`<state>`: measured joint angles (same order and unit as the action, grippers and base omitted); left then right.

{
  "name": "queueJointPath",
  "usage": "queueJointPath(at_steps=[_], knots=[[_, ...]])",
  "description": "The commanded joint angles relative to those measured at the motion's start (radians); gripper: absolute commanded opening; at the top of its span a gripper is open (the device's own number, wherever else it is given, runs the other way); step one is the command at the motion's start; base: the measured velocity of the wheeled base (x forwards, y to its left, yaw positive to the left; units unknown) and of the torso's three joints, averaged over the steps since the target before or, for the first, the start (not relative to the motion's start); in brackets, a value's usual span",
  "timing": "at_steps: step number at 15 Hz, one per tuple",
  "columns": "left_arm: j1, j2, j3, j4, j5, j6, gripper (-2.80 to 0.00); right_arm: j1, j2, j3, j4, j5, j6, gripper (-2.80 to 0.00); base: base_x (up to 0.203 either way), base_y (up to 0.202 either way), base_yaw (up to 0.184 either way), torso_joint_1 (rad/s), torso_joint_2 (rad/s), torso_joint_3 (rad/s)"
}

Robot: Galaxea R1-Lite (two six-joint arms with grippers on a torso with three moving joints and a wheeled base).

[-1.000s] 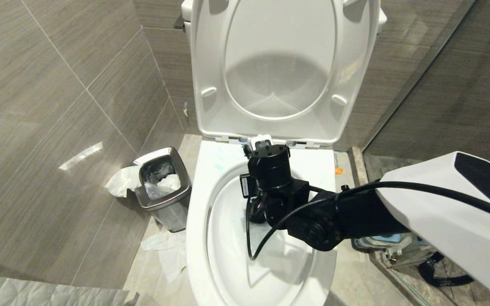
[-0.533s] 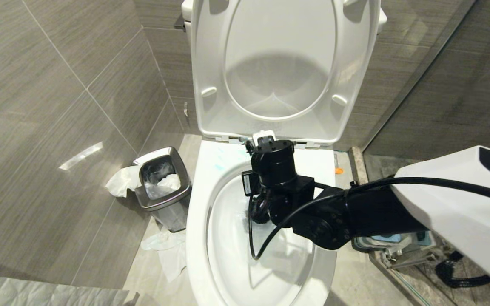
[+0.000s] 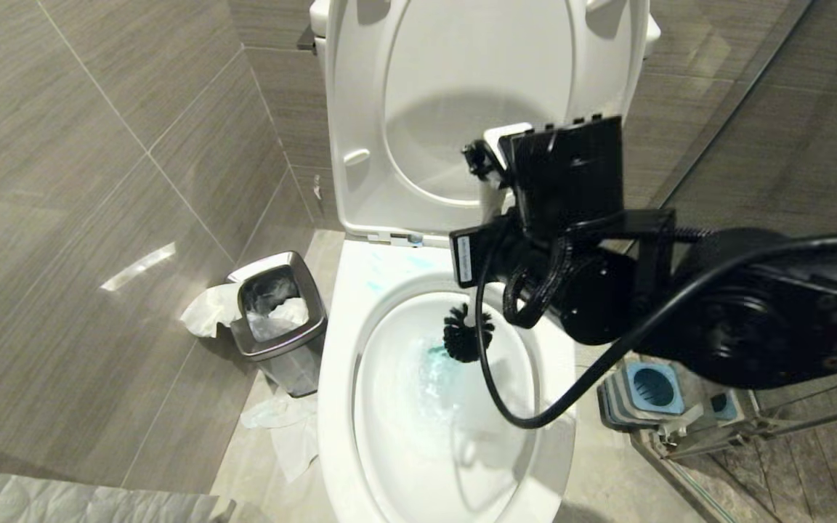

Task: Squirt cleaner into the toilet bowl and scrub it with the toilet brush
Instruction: Scrub the toilet bowl

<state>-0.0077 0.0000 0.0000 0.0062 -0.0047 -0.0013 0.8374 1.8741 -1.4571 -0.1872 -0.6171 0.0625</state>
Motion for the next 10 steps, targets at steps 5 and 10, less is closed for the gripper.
queueJointPath(at_steps=[5,10], knots=[[0.0,0.002,0.0,0.0,0.0,0.0,-2.8,0.045,-0.082,-0.228,0.188,-0.003,-0.001,-2.8,0.0,0.0,0.0,0.0,0.0,0.0],[0.0,0.002,0.0,0.0,0.0,0.0,-2.8,0.104,-0.078,-0.236,0.21,-0.055,0.002,-2.8,0.0,0.0,0.0,0.0,0.0,0.0]])
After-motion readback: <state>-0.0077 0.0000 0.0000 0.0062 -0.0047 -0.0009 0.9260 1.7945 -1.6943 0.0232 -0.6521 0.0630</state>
